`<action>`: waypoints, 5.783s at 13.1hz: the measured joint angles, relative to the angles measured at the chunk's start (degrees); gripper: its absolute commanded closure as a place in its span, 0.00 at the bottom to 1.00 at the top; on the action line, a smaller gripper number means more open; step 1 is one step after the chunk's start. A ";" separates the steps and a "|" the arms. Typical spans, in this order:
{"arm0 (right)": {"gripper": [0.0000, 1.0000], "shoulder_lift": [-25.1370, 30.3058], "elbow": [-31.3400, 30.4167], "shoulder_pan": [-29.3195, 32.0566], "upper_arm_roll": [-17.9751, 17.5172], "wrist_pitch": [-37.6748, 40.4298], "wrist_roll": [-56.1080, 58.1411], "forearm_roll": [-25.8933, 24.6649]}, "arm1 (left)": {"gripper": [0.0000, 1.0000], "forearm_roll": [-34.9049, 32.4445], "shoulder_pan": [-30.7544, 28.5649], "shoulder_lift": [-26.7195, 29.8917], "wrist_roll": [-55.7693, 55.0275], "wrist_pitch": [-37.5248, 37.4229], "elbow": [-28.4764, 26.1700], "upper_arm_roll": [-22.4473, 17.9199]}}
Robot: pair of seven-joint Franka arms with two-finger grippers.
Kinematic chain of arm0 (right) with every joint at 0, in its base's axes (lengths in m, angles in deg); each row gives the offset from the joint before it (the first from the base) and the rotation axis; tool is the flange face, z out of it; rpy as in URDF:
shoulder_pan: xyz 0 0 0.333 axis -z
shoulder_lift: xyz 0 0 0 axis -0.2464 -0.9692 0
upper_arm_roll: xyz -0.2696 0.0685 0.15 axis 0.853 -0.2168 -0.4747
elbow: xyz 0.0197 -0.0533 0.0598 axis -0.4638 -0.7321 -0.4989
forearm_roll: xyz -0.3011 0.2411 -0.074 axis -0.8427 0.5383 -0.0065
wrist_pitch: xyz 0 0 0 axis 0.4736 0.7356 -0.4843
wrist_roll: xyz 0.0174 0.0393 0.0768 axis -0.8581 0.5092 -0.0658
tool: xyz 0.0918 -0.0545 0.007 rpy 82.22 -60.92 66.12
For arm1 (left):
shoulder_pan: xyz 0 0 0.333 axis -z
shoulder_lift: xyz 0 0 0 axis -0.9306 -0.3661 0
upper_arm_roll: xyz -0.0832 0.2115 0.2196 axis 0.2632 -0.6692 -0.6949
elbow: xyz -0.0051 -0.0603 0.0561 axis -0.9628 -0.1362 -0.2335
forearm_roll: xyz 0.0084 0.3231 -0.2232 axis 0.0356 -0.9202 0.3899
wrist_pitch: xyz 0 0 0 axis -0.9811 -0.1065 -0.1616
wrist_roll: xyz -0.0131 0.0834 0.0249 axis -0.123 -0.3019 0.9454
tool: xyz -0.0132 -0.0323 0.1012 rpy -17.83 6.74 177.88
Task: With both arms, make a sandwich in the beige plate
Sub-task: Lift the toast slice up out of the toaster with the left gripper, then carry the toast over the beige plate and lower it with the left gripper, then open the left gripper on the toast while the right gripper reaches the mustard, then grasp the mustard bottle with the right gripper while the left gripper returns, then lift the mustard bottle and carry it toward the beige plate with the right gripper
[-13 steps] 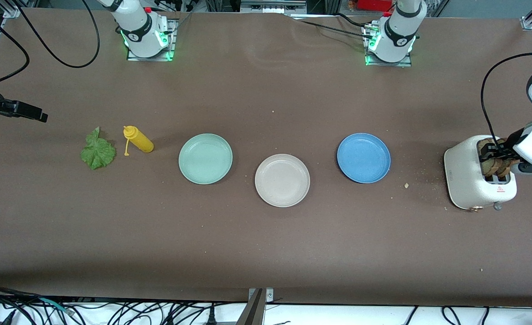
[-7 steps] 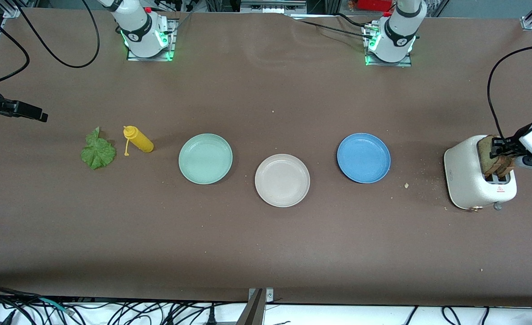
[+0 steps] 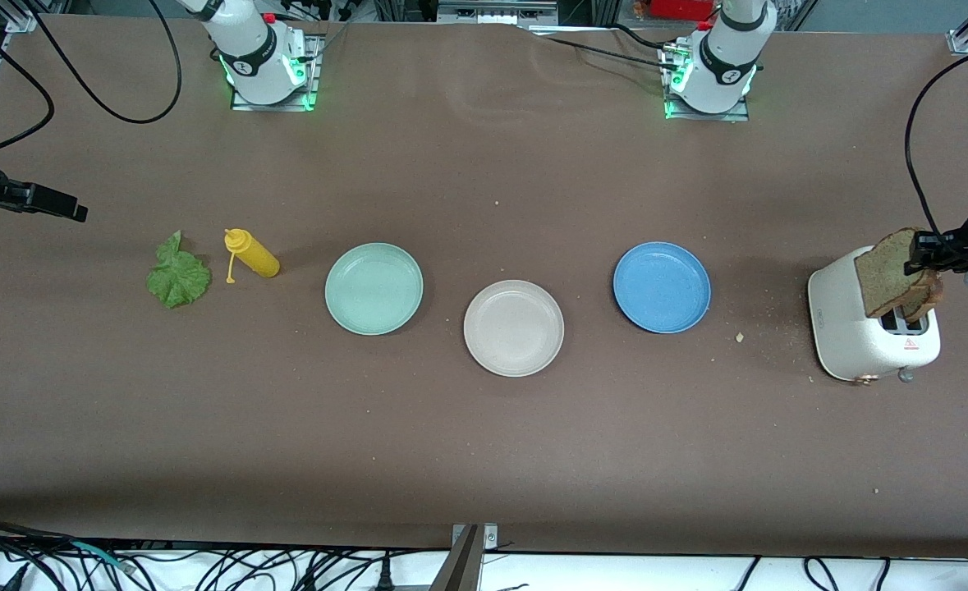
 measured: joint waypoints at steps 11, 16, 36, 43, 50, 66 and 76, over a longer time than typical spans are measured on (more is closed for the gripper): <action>0.00 -0.01 -0.15 0.01 0.07 0.00 0.00 -0.01 | 1.00 18.10 7.13 -6.23 -17.34 -2.16 0.07 15.02; 0.00 -0.07 -0.24 0.06 0.22 -0.01 0.00 -0.02 | 1.00 36.52 11.88 -15.26 -17.14 -1.36 0.44 15.21; 0.01 2.20 -28.74 0.76 15.09 -17.15 75.79 29.17 | 0.00 53.82 17.84 -34.24 -3.68 22.51 10.46 21.78; 0.01 -5.75 -33.44 0.86 16.57 -18.73 119.33 45.17 | 0.00 51.41 15.95 -33.25 -2.68 22.74 10.60 18.63; 0.01 -14.46 -34.04 1.06 16.53 -18.02 133.86 52.84 | 0.00 37.01 13.39 -23.96 -2.78 22.54 4.37 9.57; 0.01 -18.04 -38.77 -1.46 13.26 -17.73 143.17 65.84 | 0.00 3.53 9.98 -14.36 -2.91 24.08 0.45 0.34; 0.54 -22.00 -38.52 -1.53 10.22 -17.88 150.07 75.65 | 0.00 -2.59 11.19 -5.68 -2.73 -2.08 8.50 0.93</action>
